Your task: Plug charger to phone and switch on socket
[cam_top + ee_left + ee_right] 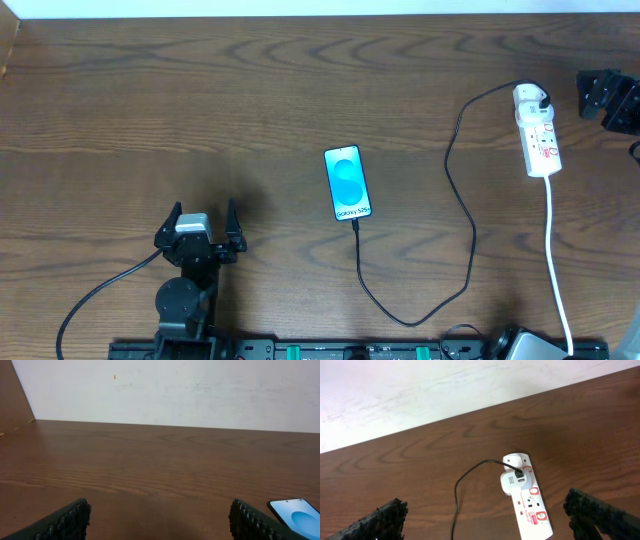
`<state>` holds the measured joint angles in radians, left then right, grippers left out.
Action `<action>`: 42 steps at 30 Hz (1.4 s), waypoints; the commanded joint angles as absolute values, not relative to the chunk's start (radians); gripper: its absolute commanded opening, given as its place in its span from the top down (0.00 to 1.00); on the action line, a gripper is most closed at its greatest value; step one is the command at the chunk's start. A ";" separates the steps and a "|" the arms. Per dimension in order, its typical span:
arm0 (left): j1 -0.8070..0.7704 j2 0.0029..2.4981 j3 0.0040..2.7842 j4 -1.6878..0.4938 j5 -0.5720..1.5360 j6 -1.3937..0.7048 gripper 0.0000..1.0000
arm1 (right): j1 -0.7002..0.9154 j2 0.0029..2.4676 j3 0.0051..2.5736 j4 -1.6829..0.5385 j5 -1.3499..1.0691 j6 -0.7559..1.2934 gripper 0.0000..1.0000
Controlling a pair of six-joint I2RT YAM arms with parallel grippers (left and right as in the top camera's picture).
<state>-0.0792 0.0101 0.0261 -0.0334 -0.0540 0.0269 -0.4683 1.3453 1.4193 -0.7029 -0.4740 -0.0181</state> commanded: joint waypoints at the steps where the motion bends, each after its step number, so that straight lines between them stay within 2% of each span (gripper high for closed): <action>1: -0.073 0.004 0.004 -0.070 -0.052 0.037 0.11 | -0.470 1.340 1.427 -0.704 -0.473 -0.012 0.01; 31: -0.073 0.004 0.004 -0.070 -0.052 0.037 0.11 | -0.470 1.348 1.425 -0.705 -0.473 -0.012 0.01; 42: -0.073 0.004 0.004 -0.070 -0.052 0.037 0.11 | -0.469 1.254 1.378 -0.767 -0.274 -0.031 0.01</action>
